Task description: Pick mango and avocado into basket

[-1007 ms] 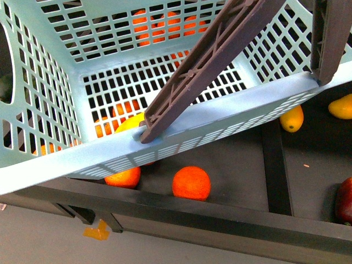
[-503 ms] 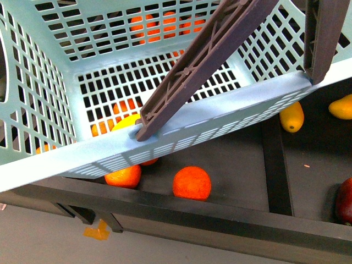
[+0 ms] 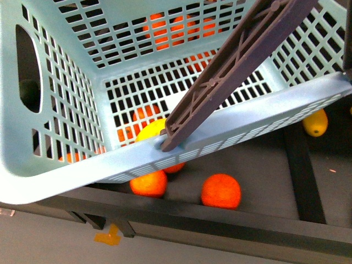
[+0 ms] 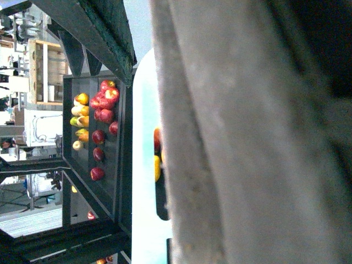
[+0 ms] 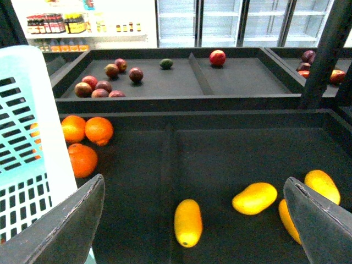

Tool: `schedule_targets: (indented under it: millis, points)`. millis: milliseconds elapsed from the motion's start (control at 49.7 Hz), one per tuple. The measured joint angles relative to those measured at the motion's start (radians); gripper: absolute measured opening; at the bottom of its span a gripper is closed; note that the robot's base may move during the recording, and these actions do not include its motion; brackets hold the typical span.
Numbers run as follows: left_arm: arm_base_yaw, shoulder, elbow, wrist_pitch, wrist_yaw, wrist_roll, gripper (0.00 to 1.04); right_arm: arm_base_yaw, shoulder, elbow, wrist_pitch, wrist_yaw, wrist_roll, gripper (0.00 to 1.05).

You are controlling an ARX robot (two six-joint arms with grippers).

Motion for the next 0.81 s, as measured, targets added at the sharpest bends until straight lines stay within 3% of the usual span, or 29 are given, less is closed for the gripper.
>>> schedule_targets:
  millis: [806]
  points:
    - [0.01, 0.0, 0.002, -0.001, -0.014, 0.011, 0.28, 0.0, -0.003, -0.003, -0.001, -0.003, -0.001, 0.96]
